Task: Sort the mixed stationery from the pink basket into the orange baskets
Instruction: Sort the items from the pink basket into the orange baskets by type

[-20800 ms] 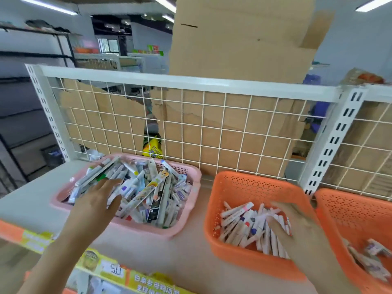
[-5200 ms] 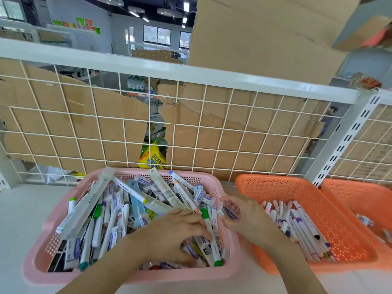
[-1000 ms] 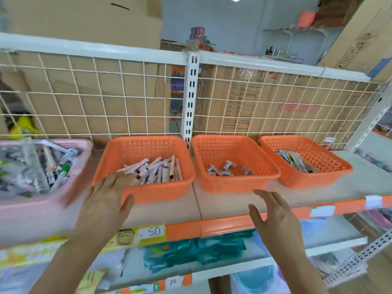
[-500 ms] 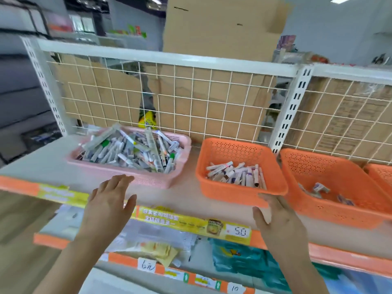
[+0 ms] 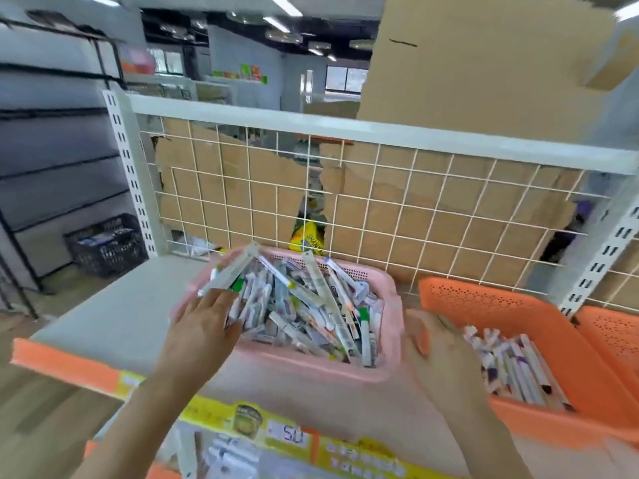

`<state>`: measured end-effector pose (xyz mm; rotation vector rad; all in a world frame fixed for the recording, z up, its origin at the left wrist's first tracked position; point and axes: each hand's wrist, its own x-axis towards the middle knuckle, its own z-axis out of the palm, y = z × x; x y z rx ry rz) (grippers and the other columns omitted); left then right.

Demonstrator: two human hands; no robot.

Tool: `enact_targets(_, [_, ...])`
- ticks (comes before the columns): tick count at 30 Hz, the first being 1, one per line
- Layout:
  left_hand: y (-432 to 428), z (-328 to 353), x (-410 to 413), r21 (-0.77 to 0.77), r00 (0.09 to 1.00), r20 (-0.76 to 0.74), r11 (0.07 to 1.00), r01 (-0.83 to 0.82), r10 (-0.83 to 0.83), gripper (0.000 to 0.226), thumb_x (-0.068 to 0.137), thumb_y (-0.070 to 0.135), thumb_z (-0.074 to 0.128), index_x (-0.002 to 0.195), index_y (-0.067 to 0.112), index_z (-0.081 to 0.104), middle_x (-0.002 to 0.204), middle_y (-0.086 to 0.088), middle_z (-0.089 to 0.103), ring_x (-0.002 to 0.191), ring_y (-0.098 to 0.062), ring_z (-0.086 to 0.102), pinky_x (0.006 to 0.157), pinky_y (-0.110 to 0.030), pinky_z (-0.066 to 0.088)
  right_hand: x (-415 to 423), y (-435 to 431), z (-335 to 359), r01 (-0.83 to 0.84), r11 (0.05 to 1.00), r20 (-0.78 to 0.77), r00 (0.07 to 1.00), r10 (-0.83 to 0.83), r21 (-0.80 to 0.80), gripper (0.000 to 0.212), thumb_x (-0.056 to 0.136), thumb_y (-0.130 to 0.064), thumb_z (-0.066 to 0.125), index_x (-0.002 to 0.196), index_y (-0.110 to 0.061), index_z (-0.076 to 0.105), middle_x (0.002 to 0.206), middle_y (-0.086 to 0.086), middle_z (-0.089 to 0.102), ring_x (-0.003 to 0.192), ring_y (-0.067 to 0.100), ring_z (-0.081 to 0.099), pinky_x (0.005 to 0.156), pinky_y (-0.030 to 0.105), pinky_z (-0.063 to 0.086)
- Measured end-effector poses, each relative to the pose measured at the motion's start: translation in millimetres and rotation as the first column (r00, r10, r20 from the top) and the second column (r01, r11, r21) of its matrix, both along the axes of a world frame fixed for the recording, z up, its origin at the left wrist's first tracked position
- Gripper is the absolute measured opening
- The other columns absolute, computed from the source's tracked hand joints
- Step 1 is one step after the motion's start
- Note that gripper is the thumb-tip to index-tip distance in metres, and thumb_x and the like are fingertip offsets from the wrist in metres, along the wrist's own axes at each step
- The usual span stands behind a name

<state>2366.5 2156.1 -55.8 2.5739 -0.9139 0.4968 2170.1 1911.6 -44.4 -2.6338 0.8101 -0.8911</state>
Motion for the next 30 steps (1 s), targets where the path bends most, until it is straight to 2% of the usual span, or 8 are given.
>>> enact_targets(3, [-8, 2, 37, 0.022, 0.994, -0.111, 1.000, 0.017, -0.014, 0.041, 0.079, 0.012, 0.068, 0.118, 0.006, 0.059, 0.111, -0.015, 0.061, 0.095, -0.040, 0.060, 0.075, -0.046, 0.048, 40, 3, -2, -0.044, 0.992, -0.026, 0.999, 0.047, 0.114, 0.034, 0.084, -0.019, 0.064, 0.118, -0.017, 0.062, 0.116, 0.003, 0.063, 0.104, 0.026, 0.060, 0.079, 0.030, 0.043])
enact_targets(9, [-32, 4, 84, 0.010, 0.986, -0.147, 0.997, 0.083, -0.081, 0.052, 0.092, 0.018, 0.049, 0.142, 0.014, 0.035, 0.144, -0.005, 0.039, 0.120, -0.027, 0.045, 0.098, -0.040, 0.040, 105, 7, -3, -0.067, 0.981, -0.120, 0.989, 0.090, 0.182, 0.028, 0.089, -0.022, 0.058, 0.117, -0.019, 0.061, 0.112, 0.001, 0.065, 0.100, 0.019, 0.062, 0.081, 0.027, 0.044])
enact_targets(12, [-43, 2, 95, 0.079, 0.983, -0.177, 0.995, 0.066, -0.051, 0.051, 0.096, 0.026, 0.043, 0.144, 0.017, 0.029, 0.145, -0.002, 0.037, 0.125, -0.022, 0.040, 0.102, -0.034, 0.035, 131, 7, -3, -0.118, 0.973, -0.170, 0.973, 0.153, 0.199, 0.030, 0.090, -0.018, 0.054, 0.118, -0.020, 0.062, 0.108, 0.001, 0.067, 0.100, 0.020, 0.062, 0.083, 0.030, 0.047])
enact_targets(15, [-55, 0, 100, 0.193, 0.990, -0.143, 0.981, 0.027, 0.001, 0.050, 0.098, 0.031, 0.036, 0.144, 0.016, 0.025, 0.146, -0.003, 0.035, 0.129, -0.022, 0.036, 0.104, -0.033, 0.032, 151, 8, -7, -0.164, 0.967, -0.258, 0.943, 0.212, 0.193, 0.021, 0.092, -0.017, 0.049, 0.108, -0.010, 0.062, 0.085, 0.000, 0.062, 0.085, 0.024, 0.058, 0.066, 0.027, 0.041])
enact_targets(20, [-67, -2, 105, 0.276, 0.994, -0.058, 0.958, -0.073, 0.093, 0.047, 0.099, 0.026, 0.031, 0.143, 0.010, 0.022, 0.142, -0.009, 0.037, 0.125, -0.026, 0.037, 0.103, -0.033, 0.031, 170, 8, -9, -0.103, 0.988, -0.443, 0.884, 0.146, 0.119, 0.022, 0.093, -0.032, 0.049, 0.097, -0.010, 0.054, 0.084, 0.004, 0.055, 0.084, 0.024, 0.058, 0.055, 0.032, 0.034])
enact_targets(23, [-71, -4, 105, 0.245, 0.989, -0.077, 0.964, -0.103, 0.125, 0.046, 0.099, 0.021, 0.031, 0.142, 0.007, 0.022, 0.136, -0.012, 0.037, 0.120, -0.026, 0.041, 0.100, -0.032, 0.037, 177, 9, -4, -0.063, 0.995, -0.520, 0.849, 0.092, 0.072, 0.035, 0.093, -0.041, 0.051, 0.101, -0.007, 0.056, 0.092, 0.005, 0.056, 0.087, 0.023, 0.056, 0.061, 0.028, 0.033])
enact_targets(26, [-70, -4, 105, 0.275, 0.988, -0.068, 0.954, -0.118, 0.142, 0.035, 0.096, 0.014, 0.035, 0.131, 0.008, 0.036, 0.129, -0.011, 0.039, 0.112, -0.022, 0.046, 0.094, -0.029, 0.043, 180, 8, -5, -0.015, 0.993, -0.505, 0.860, 0.074, 0.120, 0.034, 0.092, -0.043, 0.053, 0.090, -0.009, 0.052, 0.081, 0.001, 0.045, 0.080, 0.022, 0.050, 0.061, 0.028, 0.033])
enact_targets(30, [-69, -2, 102, 0.334, 0.989, -0.013, 0.933, -0.135, 0.147, 0.036, 0.094, 0.007, 0.039, 0.130, 0.007, 0.035, 0.125, -0.009, 0.044, 0.110, -0.019, 0.050, 0.089, -0.027, 0.046, 179, 5, -5, 0.015, 0.987, -0.490, 0.869, 0.067, 0.162, 0.019, 0.089, -0.028, 0.057, 0.092, -0.010, 0.050, 0.084, 0.002, 0.047, 0.085, 0.025, 0.055, 0.063, 0.026, 0.033])
